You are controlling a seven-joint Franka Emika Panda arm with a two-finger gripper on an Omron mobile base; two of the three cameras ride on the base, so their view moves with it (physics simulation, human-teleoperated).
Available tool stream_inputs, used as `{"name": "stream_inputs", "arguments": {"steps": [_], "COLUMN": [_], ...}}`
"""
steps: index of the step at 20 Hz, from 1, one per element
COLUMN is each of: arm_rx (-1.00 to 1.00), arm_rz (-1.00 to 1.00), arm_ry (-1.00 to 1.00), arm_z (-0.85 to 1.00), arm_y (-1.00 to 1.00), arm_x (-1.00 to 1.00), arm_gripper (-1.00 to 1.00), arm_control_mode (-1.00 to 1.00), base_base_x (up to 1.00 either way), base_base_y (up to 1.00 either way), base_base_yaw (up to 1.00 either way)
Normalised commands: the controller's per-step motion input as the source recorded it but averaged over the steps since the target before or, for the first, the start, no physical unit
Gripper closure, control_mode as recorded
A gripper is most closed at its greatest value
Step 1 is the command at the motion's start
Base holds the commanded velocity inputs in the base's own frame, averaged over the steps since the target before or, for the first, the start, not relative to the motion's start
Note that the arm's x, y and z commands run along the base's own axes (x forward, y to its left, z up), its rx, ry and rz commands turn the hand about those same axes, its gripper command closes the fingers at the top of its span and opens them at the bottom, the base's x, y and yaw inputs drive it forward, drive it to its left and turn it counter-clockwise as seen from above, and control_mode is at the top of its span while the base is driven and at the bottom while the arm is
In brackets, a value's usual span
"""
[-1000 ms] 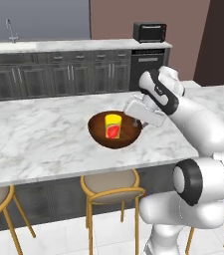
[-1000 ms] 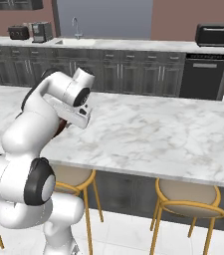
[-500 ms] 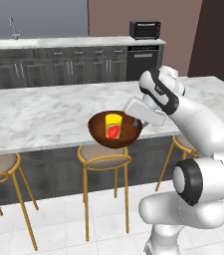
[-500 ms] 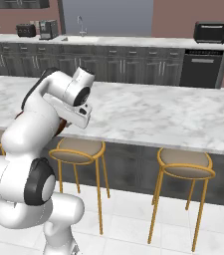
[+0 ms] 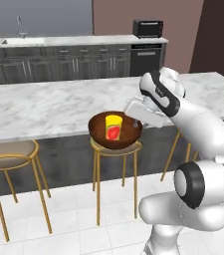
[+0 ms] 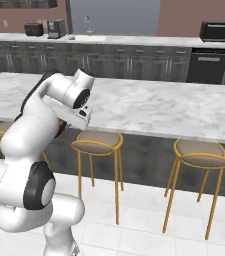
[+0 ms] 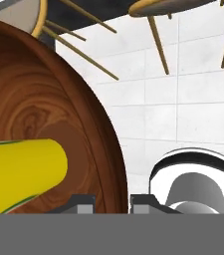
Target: Place the cup inside the bowl on the dining table and move the bowl to any counter.
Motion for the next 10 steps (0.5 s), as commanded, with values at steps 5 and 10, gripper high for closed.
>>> {"name": "stream_inputs", "arguments": {"steps": [5,10], "arm_rx": [0.0,0.0], "arm_rz": [0.0,0.0], "arm_ry": [0.0,0.0], "arm_z": [0.0,0.0], "arm_y": [0.0,0.0], "arm_x": [0.0,0.0], "arm_gripper": [1.0,1.0], "arm_control_mode": [1.0,1.0], "base_base_x": [-0.31,-0.25], "base_base_y": [0.68,0.69], "base_base_yaw": [0.0,0.0]}}
